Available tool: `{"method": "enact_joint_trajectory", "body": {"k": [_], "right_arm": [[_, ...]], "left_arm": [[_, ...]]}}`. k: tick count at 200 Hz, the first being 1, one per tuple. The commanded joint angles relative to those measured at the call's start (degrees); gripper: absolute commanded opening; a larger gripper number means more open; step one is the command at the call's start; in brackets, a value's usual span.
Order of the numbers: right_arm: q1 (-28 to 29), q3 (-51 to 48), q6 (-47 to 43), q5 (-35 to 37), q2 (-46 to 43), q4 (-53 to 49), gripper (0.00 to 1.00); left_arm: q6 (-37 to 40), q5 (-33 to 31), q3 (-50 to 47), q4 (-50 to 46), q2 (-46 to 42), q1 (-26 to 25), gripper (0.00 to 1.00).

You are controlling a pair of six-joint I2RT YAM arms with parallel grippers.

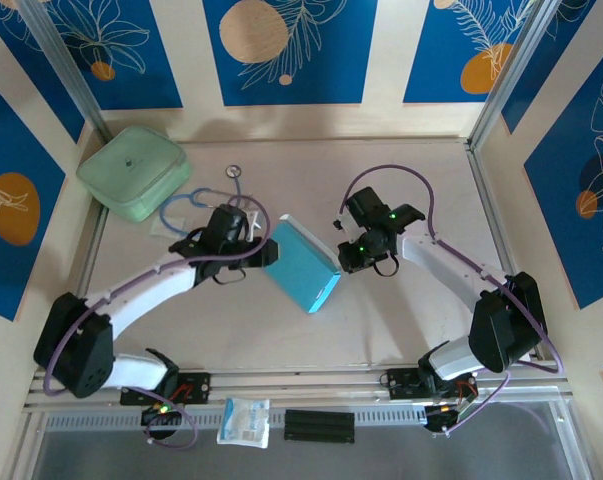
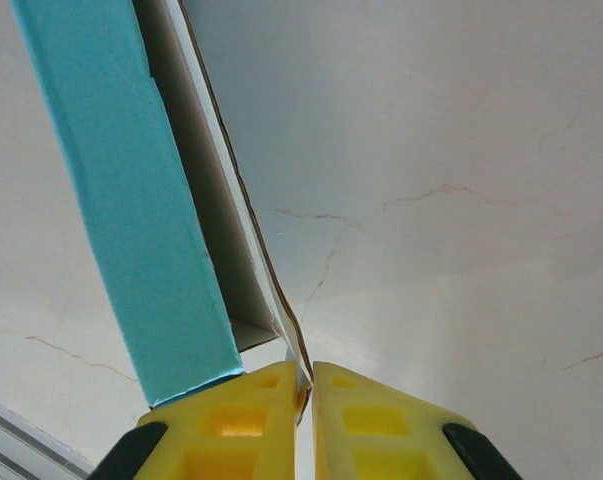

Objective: Fold the paper box

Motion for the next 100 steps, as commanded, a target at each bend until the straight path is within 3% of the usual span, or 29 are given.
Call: {"method": "enact_joint_trajectory", "body": {"k": [1, 40, 61, 100], "right_arm": [[0.69, 2.24, 1.29, 1.28, 0.73, 0.01, 0.12], [2.16, 2.62, -2.03, 5.14, 0.48, 2.53, 0.06], [3.30, 2.53, -8.84, 6.51, -0.18, 4.73, 0.00], [4.91, 2.74, -23.37, 8.03, -2.38, 7.90, 0.00]], "left_arm": [[-3.13, -2.50, -5.35, 7.69, -4.47, -3.21, 0.33], [-3.01, -10.46, -11.59, 10.19, -11.37, -5.92, 0.32], [0.42, -15.28, -9.42, 5.14, -15.30, -5.89, 0.33], [9.69, -24.30, -3.55, -4.87, -20.58, -5.83, 0.34]]}}
